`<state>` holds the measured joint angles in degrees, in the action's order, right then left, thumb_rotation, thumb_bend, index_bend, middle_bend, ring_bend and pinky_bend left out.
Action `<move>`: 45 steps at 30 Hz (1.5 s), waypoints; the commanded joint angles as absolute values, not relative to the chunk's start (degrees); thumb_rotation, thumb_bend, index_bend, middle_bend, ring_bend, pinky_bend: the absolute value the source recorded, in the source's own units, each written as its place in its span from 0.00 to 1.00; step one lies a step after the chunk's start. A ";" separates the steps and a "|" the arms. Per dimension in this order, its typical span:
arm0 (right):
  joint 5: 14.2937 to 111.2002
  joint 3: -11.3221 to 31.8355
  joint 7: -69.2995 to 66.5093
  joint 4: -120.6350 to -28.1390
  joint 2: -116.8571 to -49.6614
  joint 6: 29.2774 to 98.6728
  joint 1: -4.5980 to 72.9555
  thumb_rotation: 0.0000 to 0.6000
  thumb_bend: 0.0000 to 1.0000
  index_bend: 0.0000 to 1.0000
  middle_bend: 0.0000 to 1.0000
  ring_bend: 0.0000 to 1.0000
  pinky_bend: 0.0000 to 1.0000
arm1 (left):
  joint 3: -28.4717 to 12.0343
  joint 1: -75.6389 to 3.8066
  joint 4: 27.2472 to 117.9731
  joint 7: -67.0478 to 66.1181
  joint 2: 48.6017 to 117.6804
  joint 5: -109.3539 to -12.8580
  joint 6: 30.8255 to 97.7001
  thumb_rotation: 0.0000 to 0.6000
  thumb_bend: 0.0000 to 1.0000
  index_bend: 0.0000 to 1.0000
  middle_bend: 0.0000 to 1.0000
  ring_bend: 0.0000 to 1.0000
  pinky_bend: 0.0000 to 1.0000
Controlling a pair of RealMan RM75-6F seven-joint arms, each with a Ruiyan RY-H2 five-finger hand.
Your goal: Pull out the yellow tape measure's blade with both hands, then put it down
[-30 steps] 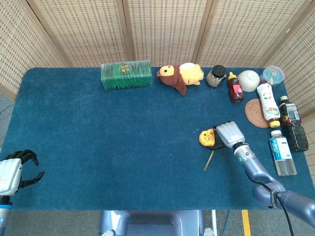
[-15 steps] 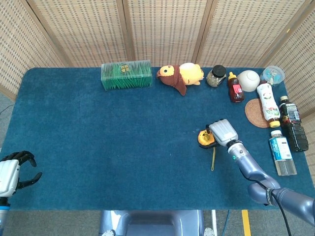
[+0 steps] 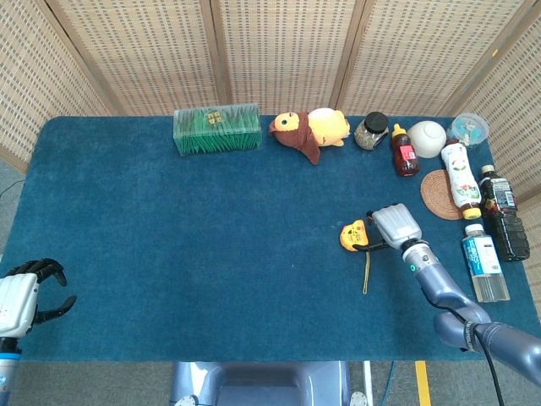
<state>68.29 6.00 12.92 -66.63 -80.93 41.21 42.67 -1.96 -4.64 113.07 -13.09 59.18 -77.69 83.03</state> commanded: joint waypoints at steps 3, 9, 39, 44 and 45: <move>68.35 6.19 12.33 -65.20 -81.87 39.68 43.80 0.19 0.09 0.39 0.51 0.44 0.35 | -1.85 -4.41 113.09 -13.13 59.00 -77.55 83.24 0.98 0.19 0.54 0.38 0.30 0.33; 68.88 6.25 12.25 -64.86 -82.62 38.39 45.13 0.17 0.09 0.39 0.50 0.44 0.35 | -1.72 -4.29 112.73 -12.81 59.13 -77.29 83.05 0.98 0.19 0.54 0.38 0.30 0.33; 71.28 5.39 15.54 -74.83 -79.76 43.68 45.22 0.13 0.09 0.32 0.44 0.39 0.36 | -1.43 -3.76 111.27 -11.10 59.44 -77.68 83.03 0.98 0.19 0.54 0.38 0.30 0.33; 71.19 4.55 16.20 -76.80 -78.69 46.36 43.18 0.17 0.09 0.29 0.42 0.38 0.36 | -1.59 -4.10 111.35 -11.19 59.66 -77.96 82.71 0.98 0.19 0.54 0.38 0.30 0.33; 71.10 4.43 16.35 -76.97 -78.68 46.69 42.90 0.17 0.09 0.29 0.42 0.38 0.36 | -1.61 -4.15 111.36 -11.19 59.68 -78.01 82.66 0.98 0.19 0.54 0.38 0.30 0.33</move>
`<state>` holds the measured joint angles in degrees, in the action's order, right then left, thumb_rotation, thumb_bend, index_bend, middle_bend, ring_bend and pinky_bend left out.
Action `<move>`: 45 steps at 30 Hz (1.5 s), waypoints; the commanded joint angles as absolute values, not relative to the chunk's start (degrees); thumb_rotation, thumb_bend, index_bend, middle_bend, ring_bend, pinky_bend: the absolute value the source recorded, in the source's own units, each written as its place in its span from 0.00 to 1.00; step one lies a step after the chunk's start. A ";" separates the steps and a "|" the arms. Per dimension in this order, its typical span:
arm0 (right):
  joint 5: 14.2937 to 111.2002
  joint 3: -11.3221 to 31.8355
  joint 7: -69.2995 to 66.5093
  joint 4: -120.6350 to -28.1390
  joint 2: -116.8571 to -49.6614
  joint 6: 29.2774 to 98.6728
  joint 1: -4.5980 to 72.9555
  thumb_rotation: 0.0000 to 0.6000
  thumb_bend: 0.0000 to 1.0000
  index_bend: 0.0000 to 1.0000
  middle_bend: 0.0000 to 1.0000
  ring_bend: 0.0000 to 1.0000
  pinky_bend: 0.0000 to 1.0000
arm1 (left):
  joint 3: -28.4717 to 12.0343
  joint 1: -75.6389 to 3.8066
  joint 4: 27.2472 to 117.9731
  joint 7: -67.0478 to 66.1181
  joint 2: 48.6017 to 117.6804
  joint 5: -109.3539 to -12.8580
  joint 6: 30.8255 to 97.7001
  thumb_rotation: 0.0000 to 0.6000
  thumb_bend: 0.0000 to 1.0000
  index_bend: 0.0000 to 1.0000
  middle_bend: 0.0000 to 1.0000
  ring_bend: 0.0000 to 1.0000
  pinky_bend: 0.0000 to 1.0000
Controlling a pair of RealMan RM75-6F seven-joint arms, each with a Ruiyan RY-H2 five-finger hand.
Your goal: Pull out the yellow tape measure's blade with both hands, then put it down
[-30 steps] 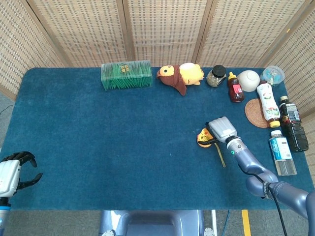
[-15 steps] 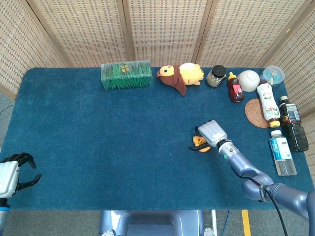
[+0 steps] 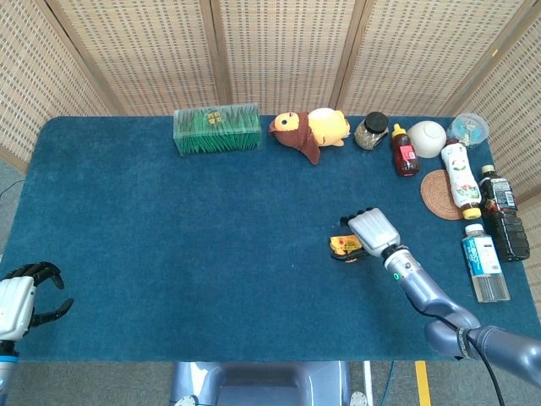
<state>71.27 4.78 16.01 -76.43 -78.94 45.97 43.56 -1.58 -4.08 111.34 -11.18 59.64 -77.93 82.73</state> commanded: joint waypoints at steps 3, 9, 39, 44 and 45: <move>70.90 4.19 16.75 -77.33 -78.92 47.54 42.23 0.18 0.09 0.28 0.41 0.37 0.36 | -1.71 -4.28 111.37 -11.19 59.70 -78.06 82.57 0.98 0.19 0.54 0.38 0.30 0.33; 71.02 4.10 17.29 -76.47 -80.43 49.56 41.18 0.19 0.09 0.27 0.41 0.37 0.36 | -2.05 -4.53 111.45 -11.18 59.42 -78.19 82.61 0.97 0.19 0.54 0.38 0.30 0.33; 79.05 2.24 14.67 -65.88 -87.81 54.62 39.17 0.20 0.09 0.28 0.40 0.37 0.35 | -5.32 -5.27 115.92 -14.60 57.35 -76.95 85.82 0.98 0.19 0.54 0.38 0.30 0.33; 80.54 1.81 13.15 -63.89 -88.76 55.22 39.01 0.22 0.09 0.29 0.40 0.38 0.35 | -5.18 -5.23 116.19 -14.75 57.20 -76.89 85.78 0.98 0.19 0.54 0.38 0.30 0.33; 80.85 1.66 12.94 -63.42 -88.92 55.23 39.01 0.26 0.09 0.30 0.41 0.38 0.35 | -5.18 -5.22 116.24 -14.79 57.18 -76.88 85.79 0.98 0.19 0.54 0.38 0.30 0.33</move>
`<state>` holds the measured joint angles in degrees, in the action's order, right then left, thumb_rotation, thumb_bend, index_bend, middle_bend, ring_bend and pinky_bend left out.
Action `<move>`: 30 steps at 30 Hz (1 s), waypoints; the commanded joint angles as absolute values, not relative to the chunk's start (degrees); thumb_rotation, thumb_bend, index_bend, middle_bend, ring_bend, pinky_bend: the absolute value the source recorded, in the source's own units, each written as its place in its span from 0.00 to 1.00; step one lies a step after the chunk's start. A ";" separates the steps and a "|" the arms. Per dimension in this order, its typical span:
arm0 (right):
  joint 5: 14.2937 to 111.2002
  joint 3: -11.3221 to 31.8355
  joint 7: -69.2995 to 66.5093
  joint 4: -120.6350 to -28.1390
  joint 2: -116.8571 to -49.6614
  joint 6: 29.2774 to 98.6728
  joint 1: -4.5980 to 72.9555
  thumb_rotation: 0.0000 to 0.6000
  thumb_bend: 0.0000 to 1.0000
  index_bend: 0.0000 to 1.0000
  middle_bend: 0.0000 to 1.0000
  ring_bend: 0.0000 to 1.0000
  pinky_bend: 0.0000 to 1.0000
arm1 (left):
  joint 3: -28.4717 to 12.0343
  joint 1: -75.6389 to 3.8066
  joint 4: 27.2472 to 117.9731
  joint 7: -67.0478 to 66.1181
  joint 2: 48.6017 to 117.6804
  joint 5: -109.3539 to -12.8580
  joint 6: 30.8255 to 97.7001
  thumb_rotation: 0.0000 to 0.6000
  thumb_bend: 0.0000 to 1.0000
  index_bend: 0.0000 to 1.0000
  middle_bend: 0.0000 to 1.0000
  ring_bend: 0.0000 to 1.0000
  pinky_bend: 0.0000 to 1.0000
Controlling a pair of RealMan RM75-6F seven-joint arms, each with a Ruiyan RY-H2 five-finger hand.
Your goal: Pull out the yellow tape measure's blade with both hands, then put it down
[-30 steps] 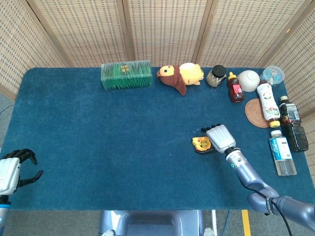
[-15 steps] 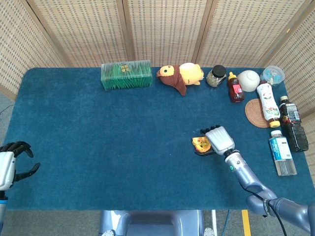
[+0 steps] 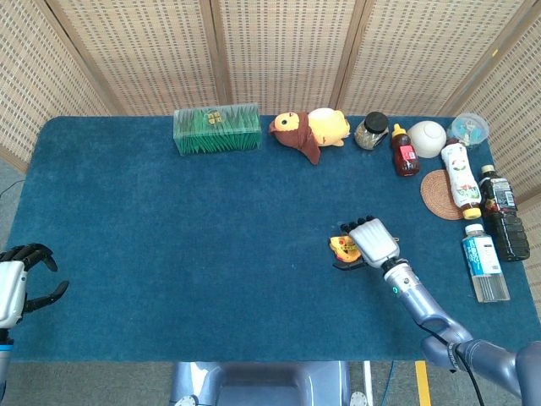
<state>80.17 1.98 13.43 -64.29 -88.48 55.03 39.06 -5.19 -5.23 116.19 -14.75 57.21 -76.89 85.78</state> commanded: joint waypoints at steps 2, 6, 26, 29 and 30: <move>81.47 1.41 12.14 -62.34 -89.33 55.26 38.99 0.38 0.10 0.31 0.41 0.38 0.36 | -5.19 -5.21 116.39 -14.91 57.11 -76.87 85.88 0.98 0.19 0.54 0.38 0.30 0.33; 82.40 1.32 10.82 -60.45 -89.97 56.18 38.69 0.63 0.11 0.31 0.43 0.39 0.37 | -5.14 -5.13 116.75 -15.21 57.00 -76.89 86.10 0.97 0.19 0.54 0.38 0.30 0.33; 84.31 1.74 7.17 -58.54 -90.69 56.20 38.94 0.71 0.11 0.33 0.44 0.40 0.39 | -4.91 -4.58 117.32 -15.52 56.47 -76.52 86.82 0.98 0.19 0.54 0.38 0.30 0.33; 84.04 1.94 7.56 -59.36 -90.26 55.31 39.28 0.71 0.11 0.33 0.44 0.40 0.39 | -4.89 -4.63 117.11 -15.31 56.56 -76.47 86.66 0.98 0.19 0.54 0.38 0.30 0.33; 83.90 2.01 7.64 -59.59 -90.14 55.01 39.36 0.71 0.11 0.33 0.44 0.40 0.39 | -4.88 -4.63 117.04 -15.23 56.59 -76.43 86.63 0.98 0.19 0.54 0.38 0.30 0.33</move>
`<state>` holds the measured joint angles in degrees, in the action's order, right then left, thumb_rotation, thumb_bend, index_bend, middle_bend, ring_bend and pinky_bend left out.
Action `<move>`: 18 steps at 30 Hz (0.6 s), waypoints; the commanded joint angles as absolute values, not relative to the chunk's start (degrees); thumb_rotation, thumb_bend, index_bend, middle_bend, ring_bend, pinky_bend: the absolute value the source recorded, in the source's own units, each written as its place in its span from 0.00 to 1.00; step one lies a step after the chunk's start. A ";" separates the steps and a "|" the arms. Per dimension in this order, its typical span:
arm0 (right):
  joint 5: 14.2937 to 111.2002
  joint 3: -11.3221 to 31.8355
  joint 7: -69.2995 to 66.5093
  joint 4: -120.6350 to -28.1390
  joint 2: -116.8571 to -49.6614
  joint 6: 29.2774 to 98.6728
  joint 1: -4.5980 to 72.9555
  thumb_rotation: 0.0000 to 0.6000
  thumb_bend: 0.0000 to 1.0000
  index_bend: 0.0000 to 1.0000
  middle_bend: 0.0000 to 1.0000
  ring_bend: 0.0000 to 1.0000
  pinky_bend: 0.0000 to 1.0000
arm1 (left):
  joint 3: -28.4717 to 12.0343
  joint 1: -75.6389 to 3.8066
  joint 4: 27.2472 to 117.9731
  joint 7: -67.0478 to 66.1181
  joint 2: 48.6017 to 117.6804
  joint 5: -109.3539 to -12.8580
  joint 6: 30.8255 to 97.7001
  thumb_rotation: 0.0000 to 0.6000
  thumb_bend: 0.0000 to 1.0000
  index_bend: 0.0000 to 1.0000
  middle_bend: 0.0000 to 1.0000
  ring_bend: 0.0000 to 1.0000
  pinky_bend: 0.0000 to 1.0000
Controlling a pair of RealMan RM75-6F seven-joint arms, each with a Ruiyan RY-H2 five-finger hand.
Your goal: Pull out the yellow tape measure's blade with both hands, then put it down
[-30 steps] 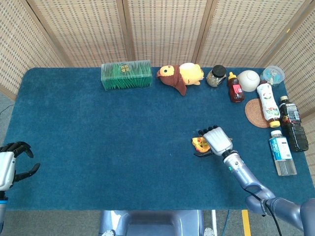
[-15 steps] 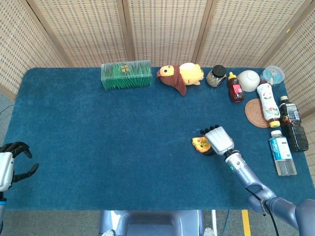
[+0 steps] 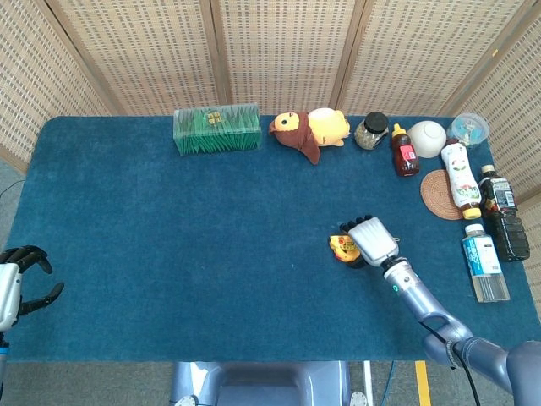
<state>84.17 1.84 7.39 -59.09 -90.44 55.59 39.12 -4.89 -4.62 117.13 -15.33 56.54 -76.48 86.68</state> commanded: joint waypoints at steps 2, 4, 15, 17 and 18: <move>83.52 2.22 7.93 -60.19 -89.79 54.22 39.60 0.71 0.11 0.33 0.44 0.40 0.39 | -4.84 -4.59 116.84 -15.10 56.67 -76.35 86.60 0.98 0.19 0.54 0.38 0.30 0.33; 83.13 2.36 8.19 -60.87 -89.34 53.31 39.84 0.71 0.12 0.34 0.44 0.40 0.39 | -4.79 -4.54 116.63 -14.95 56.72 -76.28 86.59 0.97 0.19 0.54 0.38 0.30 0.33; 79.87 3.59 9.47 -65.44 -86.57 47.99 41.37 0.71 0.18 0.41 0.48 0.44 0.42 | -4.68 -4.64 115.68 -14.36 57.27 -75.97 86.08 0.98 0.19 0.54 0.38 0.30 0.33; 79.69 3.67 9.67 -65.87 -86.27 47.93 41.38 0.71 0.19 0.43 0.49 0.45 0.43 | -4.68 -4.69 115.62 -14.39 57.34 -75.94 86.00 0.97 0.19 0.54 0.38 0.30 0.33; 79.55 3.75 9.69 -66.15 -86.14 47.93 41.36 0.71 0.19 0.43 0.50 0.46 0.43 | -4.70 -4.75 115.60 -14.41 57.40 -75.94 85.93 0.97 0.19 0.54 0.38 0.30 0.33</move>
<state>79.67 3.67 9.65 -65.96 -86.25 47.97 41.34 -4.69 -4.73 115.61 -14.40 57.38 -75.94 85.95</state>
